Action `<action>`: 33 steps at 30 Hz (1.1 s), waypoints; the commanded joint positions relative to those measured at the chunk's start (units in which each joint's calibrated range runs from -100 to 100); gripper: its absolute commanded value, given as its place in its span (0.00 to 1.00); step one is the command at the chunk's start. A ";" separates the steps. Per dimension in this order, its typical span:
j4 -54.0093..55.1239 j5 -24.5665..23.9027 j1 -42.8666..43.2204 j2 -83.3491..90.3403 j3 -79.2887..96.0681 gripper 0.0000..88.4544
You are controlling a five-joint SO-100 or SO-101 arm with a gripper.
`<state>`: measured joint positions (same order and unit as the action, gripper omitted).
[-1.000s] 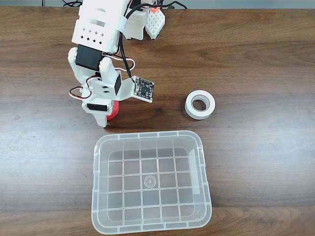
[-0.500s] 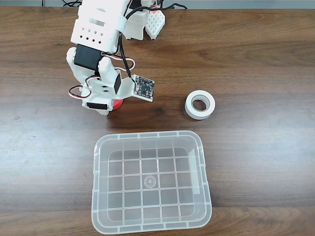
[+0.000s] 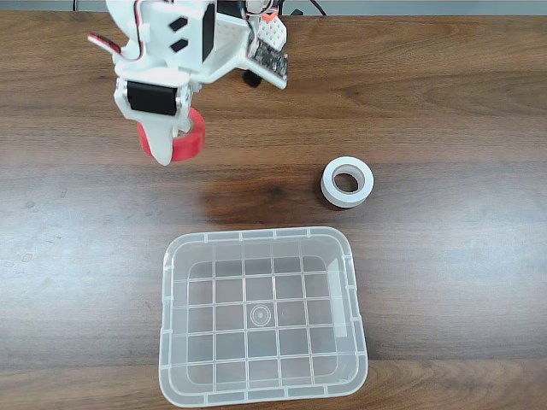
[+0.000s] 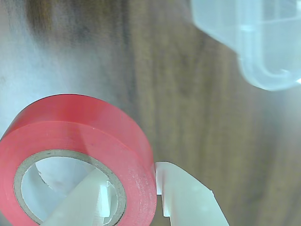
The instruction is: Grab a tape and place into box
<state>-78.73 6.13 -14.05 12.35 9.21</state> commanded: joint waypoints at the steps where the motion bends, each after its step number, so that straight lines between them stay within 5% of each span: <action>1: -3.29 -0.28 3.37 8.65 -17.13 0.03; 13: 4.84 -4.44 11.93 -10.18 -39.30 0.03; 33: 20.25 -4.44 17.41 -48.39 -55.33 0.02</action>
<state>-62.12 2.01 3.16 -34.28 -37.18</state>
